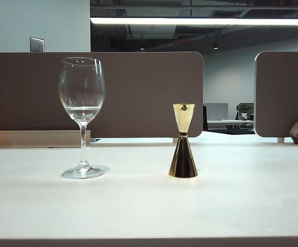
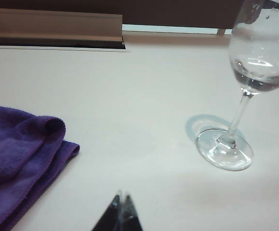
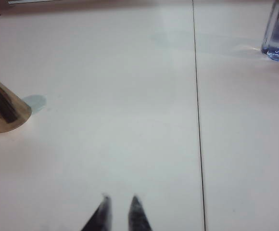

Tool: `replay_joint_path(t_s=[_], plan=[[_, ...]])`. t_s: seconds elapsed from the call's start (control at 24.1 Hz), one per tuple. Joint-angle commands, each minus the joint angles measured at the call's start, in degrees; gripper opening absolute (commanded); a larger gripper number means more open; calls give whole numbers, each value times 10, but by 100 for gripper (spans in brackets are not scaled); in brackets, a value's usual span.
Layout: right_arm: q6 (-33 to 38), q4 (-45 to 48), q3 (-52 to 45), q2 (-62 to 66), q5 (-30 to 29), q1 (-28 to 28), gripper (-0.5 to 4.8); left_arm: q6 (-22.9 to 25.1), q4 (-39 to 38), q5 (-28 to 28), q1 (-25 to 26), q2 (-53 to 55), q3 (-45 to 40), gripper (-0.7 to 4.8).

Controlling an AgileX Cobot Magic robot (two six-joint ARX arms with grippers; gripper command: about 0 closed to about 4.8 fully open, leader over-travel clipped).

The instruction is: Pick up the jigger and pour the water inside into the glass.

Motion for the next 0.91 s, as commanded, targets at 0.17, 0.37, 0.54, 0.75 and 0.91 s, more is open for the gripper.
replay_joint_path(t_s=[0.17, 0.37, 0.54, 0.75, 0.91], plan=[[-1, 0, -1, 0, 1, 0, 54, 2, -1, -2, 1, 0, 0, -5], [-1, 0, -1, 0, 1, -1, 54, 2, -1, -2, 1, 1, 0, -5], [-1, 0, -1, 0, 0, 0, 54, 2, -1, -2, 1, 1, 0, -5], [1, 10, -1, 0, -12, -1, 53, 2, -1, -2, 1, 1, 0, -5], [50, 30, -1, 0, -28, 0, 54, 2, -1, -2, 1, 0, 0, -5]])
